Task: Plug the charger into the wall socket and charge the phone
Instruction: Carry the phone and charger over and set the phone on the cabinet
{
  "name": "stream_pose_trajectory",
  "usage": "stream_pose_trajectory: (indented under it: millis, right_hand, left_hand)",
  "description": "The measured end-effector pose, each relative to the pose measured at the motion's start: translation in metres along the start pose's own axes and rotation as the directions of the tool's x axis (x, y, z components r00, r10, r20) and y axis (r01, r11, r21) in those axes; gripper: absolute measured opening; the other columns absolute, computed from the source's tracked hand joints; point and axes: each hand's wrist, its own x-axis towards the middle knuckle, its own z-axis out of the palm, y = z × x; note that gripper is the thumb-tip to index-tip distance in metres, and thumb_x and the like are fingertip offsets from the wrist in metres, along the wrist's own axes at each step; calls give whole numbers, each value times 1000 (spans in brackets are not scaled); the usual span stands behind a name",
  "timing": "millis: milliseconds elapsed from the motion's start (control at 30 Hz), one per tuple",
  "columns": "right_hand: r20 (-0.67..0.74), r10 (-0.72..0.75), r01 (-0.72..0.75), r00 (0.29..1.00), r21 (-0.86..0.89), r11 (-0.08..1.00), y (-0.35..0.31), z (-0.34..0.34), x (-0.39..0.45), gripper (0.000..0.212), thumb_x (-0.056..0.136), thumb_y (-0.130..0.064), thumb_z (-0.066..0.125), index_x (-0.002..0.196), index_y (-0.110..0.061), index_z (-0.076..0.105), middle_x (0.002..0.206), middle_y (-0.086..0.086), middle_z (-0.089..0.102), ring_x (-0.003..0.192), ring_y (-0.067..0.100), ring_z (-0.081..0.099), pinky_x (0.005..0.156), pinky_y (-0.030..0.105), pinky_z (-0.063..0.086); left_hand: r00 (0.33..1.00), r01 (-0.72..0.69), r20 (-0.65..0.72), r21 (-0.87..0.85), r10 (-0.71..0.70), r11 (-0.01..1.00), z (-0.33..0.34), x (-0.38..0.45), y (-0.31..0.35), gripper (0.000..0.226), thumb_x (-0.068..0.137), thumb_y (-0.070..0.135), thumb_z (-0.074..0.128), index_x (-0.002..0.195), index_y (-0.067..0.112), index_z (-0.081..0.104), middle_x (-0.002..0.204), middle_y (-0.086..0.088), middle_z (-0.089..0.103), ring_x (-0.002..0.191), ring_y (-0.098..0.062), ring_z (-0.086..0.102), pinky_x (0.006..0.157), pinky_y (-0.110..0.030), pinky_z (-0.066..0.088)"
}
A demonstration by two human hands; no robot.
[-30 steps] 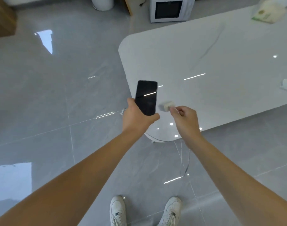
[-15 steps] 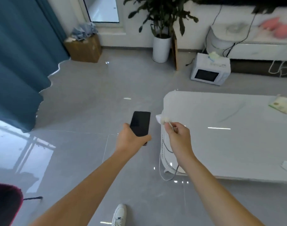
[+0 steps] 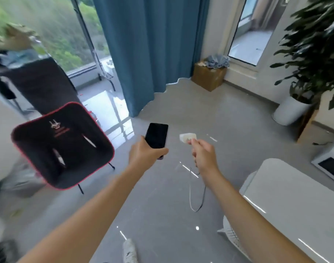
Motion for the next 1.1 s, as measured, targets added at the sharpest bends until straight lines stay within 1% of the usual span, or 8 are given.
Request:
stream_pose_trajectory:
  millis: [100,200,333,533,700,800,967,1100]
  right_hand:
    - [151,-12,19,988,-45,999,-20,74,-15,38,105,-25,54,107,12,64,63,-4,38,53,13,31,50,27,25]
    - [292,-27,54,956,-82,995,-39,151,-36,31,106,-25,53,100,0,69,63,-3,40,54,12,34,50,25,28]
    - [458,-69,137,886,-116,984,-56,254,-73,32,108,-26,50,105,-2,71,66,-2,44,59,12,38,54,25,32]
    - [643,-82,233,762,-153,960,-65,396,-133,27,105,-27,54,82,-17,65,69,-2,48,65,14,43,58,24,38]
    - [760,-52,293,647,-186,938,-58,491,-180,33,101,-32,57,88,-5,69,54,-13,46,57,10,41,51,26,35]
    - [831,-27,333,555,-193,923,-53,539,-215,31,101,-30,58,89,-5,72,61,-8,50,62,13,45,60,31,39]
    - [935,4,386,354,-150,910,-42,610,-284,22,100,-28,61,91,-15,76,53,-19,55,56,4,45,59,26,35]
    - [983,46,414,179,-118,903,-27,656,-340,20,102,-24,59,97,-15,76,50,-27,57,54,-3,49,59,20,33]
  left_hand:
    - [987,39,-152,-32,-44,999,-76,-6,-30,59,72,35,92,116,17,57,93,1,74,78,-13,69,52,-28,49]
    - [957,97,-264,-93,-119,991,-145,-13,-68,65,69,37,94,120,15,59,101,-1,78,91,-22,79,69,-37,63]
    - [893,152,-395,-186,-215,971,-230,-26,-122,69,70,38,97,122,17,58,105,3,76,92,-19,78,62,-29,54]
    - [778,196,-513,-351,-363,916,-341,-40,-205,79,60,42,92,127,8,66,115,-9,78,106,-32,76,86,-49,67]
    - [683,240,-553,-446,-476,862,-410,-56,-267,69,67,32,97,123,3,67,114,-15,80,106,-37,78,87,-50,64]
    - [604,257,-590,-492,-535,832,-442,-79,-299,69,62,39,94,116,11,62,108,-8,77,89,-26,73,67,-37,56]
    - [431,260,-641,-586,-635,767,-483,-125,-349,70,60,43,91,116,11,64,106,-7,77,97,-32,75,81,-43,62]
    - [269,246,-649,-668,-712,702,-505,-162,-392,65,69,39,97,119,11,66,109,-3,78,98,-27,75,65,-33,48]
